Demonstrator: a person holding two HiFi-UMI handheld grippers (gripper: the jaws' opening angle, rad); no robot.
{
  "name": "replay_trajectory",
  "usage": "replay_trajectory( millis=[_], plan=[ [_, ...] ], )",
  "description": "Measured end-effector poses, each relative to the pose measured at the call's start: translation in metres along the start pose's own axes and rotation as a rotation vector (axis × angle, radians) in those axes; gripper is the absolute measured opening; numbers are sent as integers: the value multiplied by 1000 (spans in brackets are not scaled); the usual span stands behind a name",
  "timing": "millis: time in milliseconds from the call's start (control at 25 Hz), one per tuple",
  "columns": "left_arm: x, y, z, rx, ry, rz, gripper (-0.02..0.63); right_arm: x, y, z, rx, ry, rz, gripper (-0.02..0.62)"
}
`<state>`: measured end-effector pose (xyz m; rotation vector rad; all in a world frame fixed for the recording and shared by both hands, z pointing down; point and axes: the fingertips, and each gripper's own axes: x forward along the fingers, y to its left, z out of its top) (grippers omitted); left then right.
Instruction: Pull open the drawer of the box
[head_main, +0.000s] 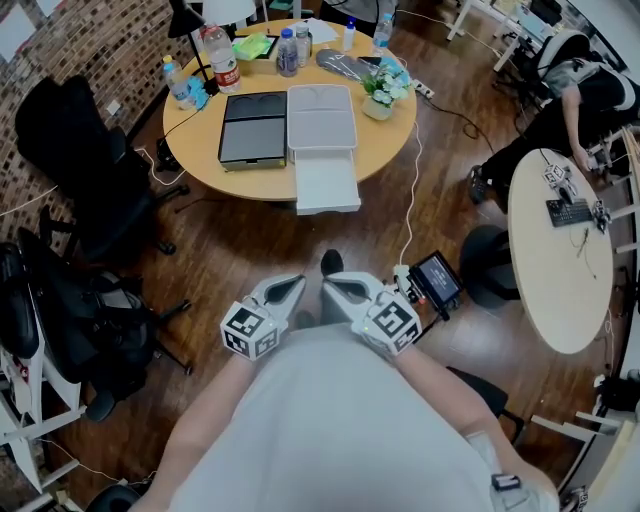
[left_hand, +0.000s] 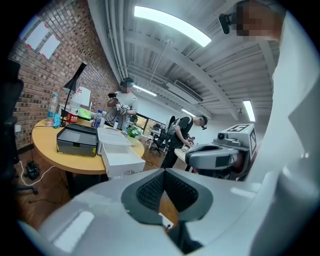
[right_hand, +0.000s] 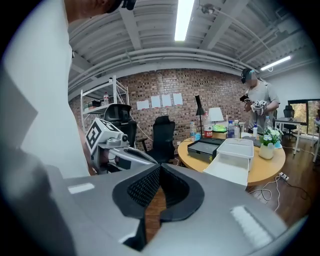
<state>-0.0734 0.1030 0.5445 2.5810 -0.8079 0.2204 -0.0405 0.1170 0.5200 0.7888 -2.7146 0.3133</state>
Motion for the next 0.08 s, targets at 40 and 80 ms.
replay_trajectory(
  millis=[40, 80],
  plan=[
    [2, -1, 0, 1, 3, -2, 3, -2, -1, 0, 1, 5, -6, 8],
    [3, -3, 0, 2, 5, -4, 3, -4, -2, 1, 2, 11, -12, 8]
  ],
)
